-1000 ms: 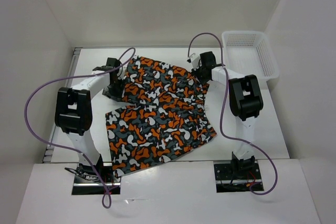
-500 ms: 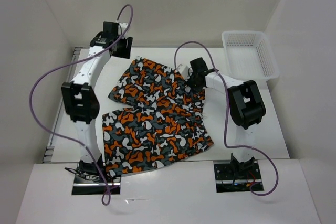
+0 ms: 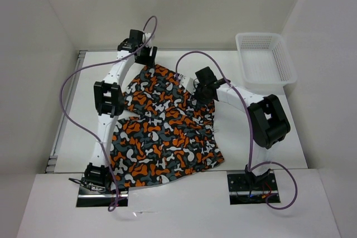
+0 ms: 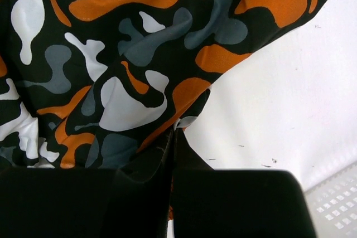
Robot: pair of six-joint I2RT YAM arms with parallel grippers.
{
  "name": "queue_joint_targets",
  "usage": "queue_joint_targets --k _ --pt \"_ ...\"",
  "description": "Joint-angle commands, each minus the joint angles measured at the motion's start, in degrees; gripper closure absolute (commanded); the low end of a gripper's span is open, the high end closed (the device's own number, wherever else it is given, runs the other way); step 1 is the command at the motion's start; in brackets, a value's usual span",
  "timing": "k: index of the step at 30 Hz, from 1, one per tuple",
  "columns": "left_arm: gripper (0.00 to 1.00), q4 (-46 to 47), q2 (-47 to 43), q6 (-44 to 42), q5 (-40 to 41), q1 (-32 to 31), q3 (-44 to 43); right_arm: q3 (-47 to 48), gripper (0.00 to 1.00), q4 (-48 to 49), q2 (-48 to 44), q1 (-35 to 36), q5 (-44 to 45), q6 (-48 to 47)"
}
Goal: Fold and stack the shorts
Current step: Fold the shorts
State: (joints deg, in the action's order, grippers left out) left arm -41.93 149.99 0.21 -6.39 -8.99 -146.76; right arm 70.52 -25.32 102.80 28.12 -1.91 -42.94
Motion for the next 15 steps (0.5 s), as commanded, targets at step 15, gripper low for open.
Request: queue_joint_targets --k 15 --pt "0.06 3.26 13.65 -0.21 12.37 -3.05 -13.91 2.86 1.0 -2.63 -0.5 -0.08 -1.77 1.54"
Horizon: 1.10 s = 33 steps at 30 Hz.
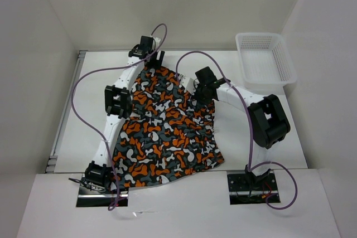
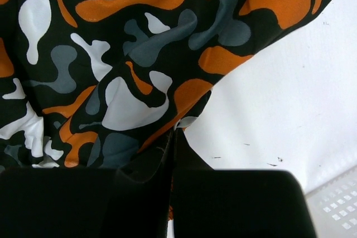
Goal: Fold and stack the shorts
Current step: Fold the shorts
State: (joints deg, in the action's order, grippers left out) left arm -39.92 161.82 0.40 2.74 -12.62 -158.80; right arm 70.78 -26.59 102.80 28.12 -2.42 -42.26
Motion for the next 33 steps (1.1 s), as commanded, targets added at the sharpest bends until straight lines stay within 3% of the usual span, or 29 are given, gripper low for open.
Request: queue_joint_targets --k 1,3,7,8,12,17,20,24,28,33 --pt "0.06 1.25 2.53 -0.4 3.23 0.58 -1.86 2.6 1.0 -1.36 -0.5 -0.08 -1.28 0.86" --pt "0.08 0.47 3.15 -0.4 1.15 0.58 -1.86 3.13 1.0 -1.36 0.03 -0.08 -1.28 0.86" --pt "0.34 -0.07 4.29 -0.4 -2.65 0.05 -2.65 3.66 1.0 -1.36 0.55 -0.08 -1.28 0.86" --pt "0.51 -0.68 4.3 -0.4 -2.66 0.05 -2.65 3.66 1.0 -1.36 0.56 -0.08 -1.28 0.86" --pt "0.99 -0.68 4.3 -0.4 -4.5 -0.47 -4.84 3.66 1.0 -0.22 0.56 -0.08 0.74 1.39" --pt "1.0 -0.68 2.72 -0.4 -2.31 0.14 -10.46 2.0 1.0 6.26 0.56 -0.08 7.32 1.39" --pt "1.0 0.45 2.1 -0.4 0.15 1.46 -19.85 1.99 1.0 12.49 0.56 -0.78 13.56 1.39" --pt "1.0 3.36 -5.27 -0.4 -0.27 2.69 -20.5 6.02 1.0 18.5 1.78 -2.98 20.07 1.39" --pt "1.0 -3.21 -12.12 -0.4 -5.02 2.69 -20.5 12.87 1.0 17.98 2.4 -4.74 20.7 0.17" --pt "1.0 -13.94 -18.45 -0.4 -4.94 2.69 -20.5 13.42 1.0 17.98 -1.2 -4.74 20.7 -2.02"
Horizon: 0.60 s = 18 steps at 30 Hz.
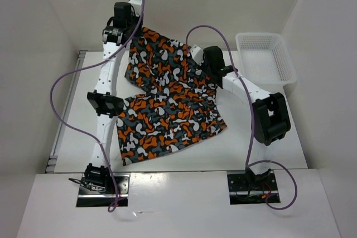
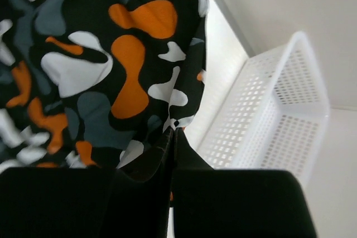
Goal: Fold and stack the shorts
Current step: Fold the shorts
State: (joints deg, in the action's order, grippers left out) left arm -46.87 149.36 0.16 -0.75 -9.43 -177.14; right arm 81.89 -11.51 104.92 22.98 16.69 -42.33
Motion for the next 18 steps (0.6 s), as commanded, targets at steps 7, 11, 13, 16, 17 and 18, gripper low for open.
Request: queue_joint_targets --k 7,11,13,16,17,18 --pt "1.0 -27.89 -13.04 -0.16 -5.66 -0.5 -2.16 -5.59 1.0 -1.22 -13.32 0.4 -1.73 -3.73" --pt "1.0 -27.92 -21.45 -0.16 -4.08 0.03 5.57 -9.2 1.0 -4.49 -18.24 0.4 -4.91 -3.73" --pt "1.0 -27.4 -25.24 -0.16 -4.08 0.03 14.33 -10.87 1.0 -6.76 -20.19 0.4 -6.4 -4.42" --pt "1.0 -20.42 -36.47 -0.16 -6.09 -1.2 40.4 -12.19 1.0 -11.41 -23.36 0.4 -10.42 -5.05" --pt "1.0 -16.1 -46.08 -0.16 -5.58 -1.9 50.04 -12.97 1.0 -12.82 -24.67 0.4 -11.84 -5.05" --pt "1.0 -11.27 -51.48 -0.16 -3.83 -3.04 59.45 -14.02 1.0 -14.14 -25.29 0.4 -13.16 -5.74"
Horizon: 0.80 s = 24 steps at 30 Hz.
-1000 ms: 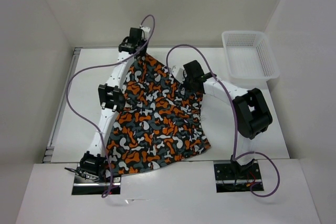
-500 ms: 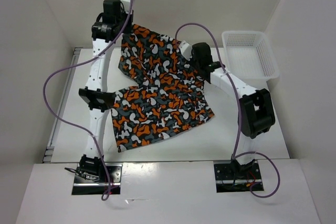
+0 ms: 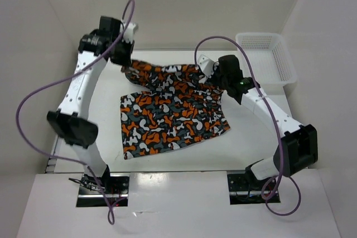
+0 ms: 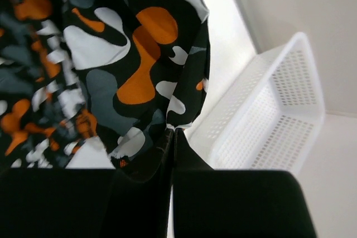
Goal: Fold and stack the shorts
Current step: Fold the shorts
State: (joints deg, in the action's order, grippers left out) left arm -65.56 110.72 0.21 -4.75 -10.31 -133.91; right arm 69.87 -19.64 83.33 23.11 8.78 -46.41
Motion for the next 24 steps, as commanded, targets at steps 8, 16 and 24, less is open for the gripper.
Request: queue_joint_targets --k 8,16,24 --pt "1.0 18.02 -37.47 -0.21 5.72 -5.78 53.37 -9.3 1.0 -15.86 -9.41 0.79 -12.55 -6.14" --pt "1.0 10.36 -49.61 -0.21 2.64 -6.39 72.45 -13.96 1.0 -30.81 -13.28 1.31 -20.29 -14.58" --pt "0.94 8.17 -50.16 -0.21 2.12 -8.24 78.54 -19.24 1.0 -33.53 -13.28 2.99 -18.0 -20.47"
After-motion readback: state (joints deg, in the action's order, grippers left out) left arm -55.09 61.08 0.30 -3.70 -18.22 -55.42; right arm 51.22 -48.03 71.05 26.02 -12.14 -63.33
